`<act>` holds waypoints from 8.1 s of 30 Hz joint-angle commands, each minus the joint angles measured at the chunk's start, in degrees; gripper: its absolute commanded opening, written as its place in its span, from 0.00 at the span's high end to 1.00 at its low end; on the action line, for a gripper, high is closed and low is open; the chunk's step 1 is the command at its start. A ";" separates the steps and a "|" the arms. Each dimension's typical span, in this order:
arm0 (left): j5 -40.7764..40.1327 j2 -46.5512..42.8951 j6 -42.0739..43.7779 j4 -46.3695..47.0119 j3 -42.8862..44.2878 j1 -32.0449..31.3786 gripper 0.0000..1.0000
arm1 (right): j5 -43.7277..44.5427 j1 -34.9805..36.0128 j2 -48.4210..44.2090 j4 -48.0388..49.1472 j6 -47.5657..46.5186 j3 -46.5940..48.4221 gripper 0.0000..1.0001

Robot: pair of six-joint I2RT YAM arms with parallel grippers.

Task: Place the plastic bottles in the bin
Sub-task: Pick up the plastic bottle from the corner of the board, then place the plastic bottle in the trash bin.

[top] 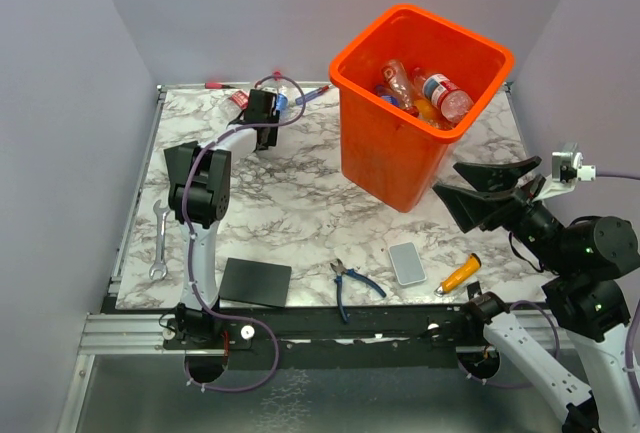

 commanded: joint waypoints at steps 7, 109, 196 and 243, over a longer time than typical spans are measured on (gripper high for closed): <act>2.65 -1.63 -3.68 -0.88 -5.12 0.32 0.86 | 0.57 0.13 -0.07 -2.04 -0.40 2.36 0.24; 11.13 -95.35 25.89 20.96 -45.70 -38.02 0.01 | 14.66 27.39 32.24 4.77 -5.55 24.35 0.86; 19.94 -85.34 -17.89 31.74 -48.36 -38.33 0.01 | 37.72 27.39 37.08 -1.82 -17.14 45.42 1.00; -31.95 -91.75 -18.98 2.12 -52.07 -38.29 0.01 | 40.50 1.19 50.56 -8.90 -13.20 41.28 0.23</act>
